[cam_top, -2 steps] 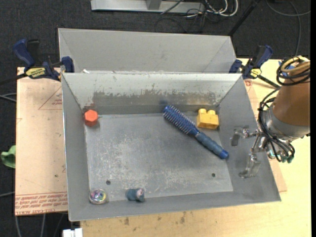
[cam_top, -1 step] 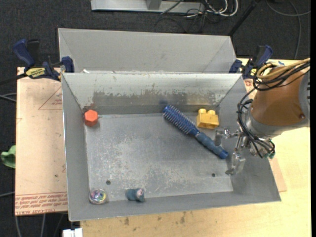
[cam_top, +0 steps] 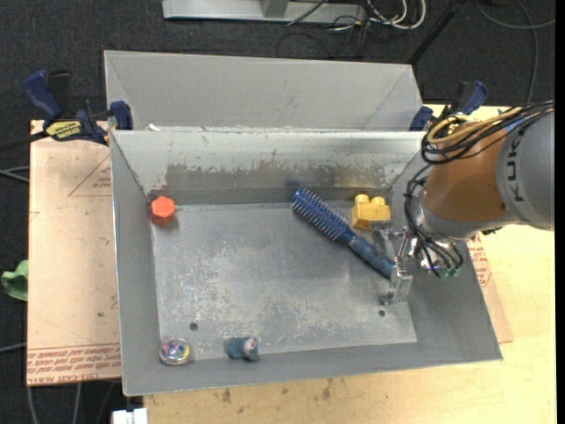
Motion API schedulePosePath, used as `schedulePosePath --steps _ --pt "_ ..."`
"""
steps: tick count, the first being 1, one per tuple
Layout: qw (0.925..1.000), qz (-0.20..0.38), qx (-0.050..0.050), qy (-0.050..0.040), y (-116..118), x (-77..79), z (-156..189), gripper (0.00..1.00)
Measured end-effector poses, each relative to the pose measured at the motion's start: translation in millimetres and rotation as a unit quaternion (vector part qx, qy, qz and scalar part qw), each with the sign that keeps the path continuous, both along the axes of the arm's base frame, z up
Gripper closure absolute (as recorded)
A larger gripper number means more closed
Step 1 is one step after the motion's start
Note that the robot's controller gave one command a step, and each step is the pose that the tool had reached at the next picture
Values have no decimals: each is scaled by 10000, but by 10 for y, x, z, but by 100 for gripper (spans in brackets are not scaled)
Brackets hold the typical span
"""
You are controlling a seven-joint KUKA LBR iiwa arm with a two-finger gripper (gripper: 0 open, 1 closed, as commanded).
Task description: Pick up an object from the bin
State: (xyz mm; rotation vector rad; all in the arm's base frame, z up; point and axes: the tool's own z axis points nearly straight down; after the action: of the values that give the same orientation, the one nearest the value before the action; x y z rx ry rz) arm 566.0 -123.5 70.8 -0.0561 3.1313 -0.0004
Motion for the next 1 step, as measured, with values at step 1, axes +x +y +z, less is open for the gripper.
schedulePosePath --steps 1 --pt "10000 10 15 40 14 -16 14 100"
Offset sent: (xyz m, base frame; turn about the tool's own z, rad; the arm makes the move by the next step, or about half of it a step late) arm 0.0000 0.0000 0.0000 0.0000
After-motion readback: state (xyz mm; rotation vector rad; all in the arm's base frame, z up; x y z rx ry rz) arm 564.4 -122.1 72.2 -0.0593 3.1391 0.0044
